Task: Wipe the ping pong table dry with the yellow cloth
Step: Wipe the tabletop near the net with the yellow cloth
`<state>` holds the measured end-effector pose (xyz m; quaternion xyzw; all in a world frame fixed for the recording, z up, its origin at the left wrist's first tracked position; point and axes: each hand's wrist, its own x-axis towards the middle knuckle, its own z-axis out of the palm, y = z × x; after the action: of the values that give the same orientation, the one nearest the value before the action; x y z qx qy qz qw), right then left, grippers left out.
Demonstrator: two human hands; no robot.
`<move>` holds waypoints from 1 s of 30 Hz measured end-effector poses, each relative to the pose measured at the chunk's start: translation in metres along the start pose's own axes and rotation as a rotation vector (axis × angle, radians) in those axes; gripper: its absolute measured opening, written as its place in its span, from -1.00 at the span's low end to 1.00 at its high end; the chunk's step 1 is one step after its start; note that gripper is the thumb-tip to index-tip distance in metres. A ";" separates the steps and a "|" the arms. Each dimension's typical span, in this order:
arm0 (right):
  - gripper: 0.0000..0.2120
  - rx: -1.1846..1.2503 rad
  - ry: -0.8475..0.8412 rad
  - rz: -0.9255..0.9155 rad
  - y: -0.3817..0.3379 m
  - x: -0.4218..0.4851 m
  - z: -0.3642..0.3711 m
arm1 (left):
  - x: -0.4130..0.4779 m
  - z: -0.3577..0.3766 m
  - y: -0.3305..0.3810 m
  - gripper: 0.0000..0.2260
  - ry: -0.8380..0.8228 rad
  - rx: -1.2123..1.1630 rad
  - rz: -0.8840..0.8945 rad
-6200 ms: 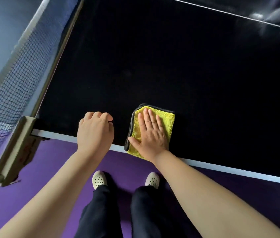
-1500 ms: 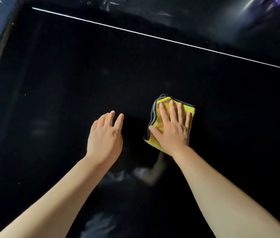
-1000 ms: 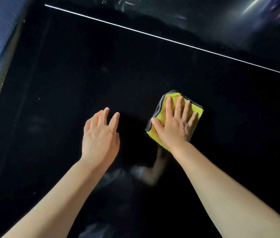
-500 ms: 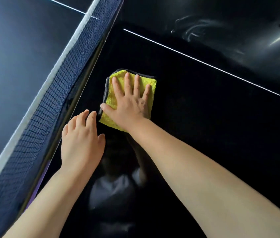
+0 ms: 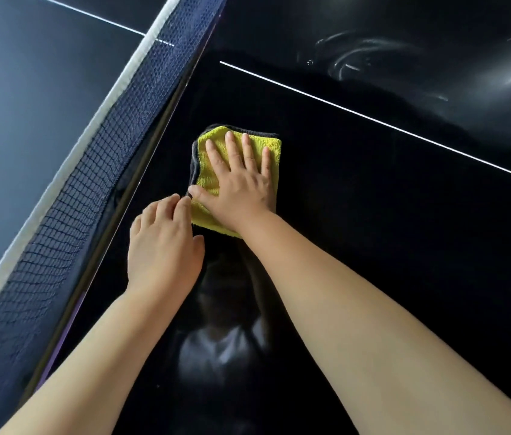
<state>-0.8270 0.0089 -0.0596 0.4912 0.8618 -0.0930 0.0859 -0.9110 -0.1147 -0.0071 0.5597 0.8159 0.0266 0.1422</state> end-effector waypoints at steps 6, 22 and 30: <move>-0.22 0.021 0.023 0.181 0.107 -0.052 0.005 | -0.003 0.020 0.079 -0.46 0.005 0.005 0.151; -0.25 0.051 0.016 0.667 0.341 -0.193 0.020 | -0.012 0.072 0.243 -0.54 0.040 -0.006 0.463; -0.25 -0.002 -0.017 0.705 0.317 -0.175 0.016 | 0.014 0.068 0.201 -0.56 0.074 -0.008 0.422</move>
<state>-0.4646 0.0183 -0.0572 0.7577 0.6384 -0.0609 0.1206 -0.7160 -0.0350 -0.0343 0.7164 0.6851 0.0796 0.1054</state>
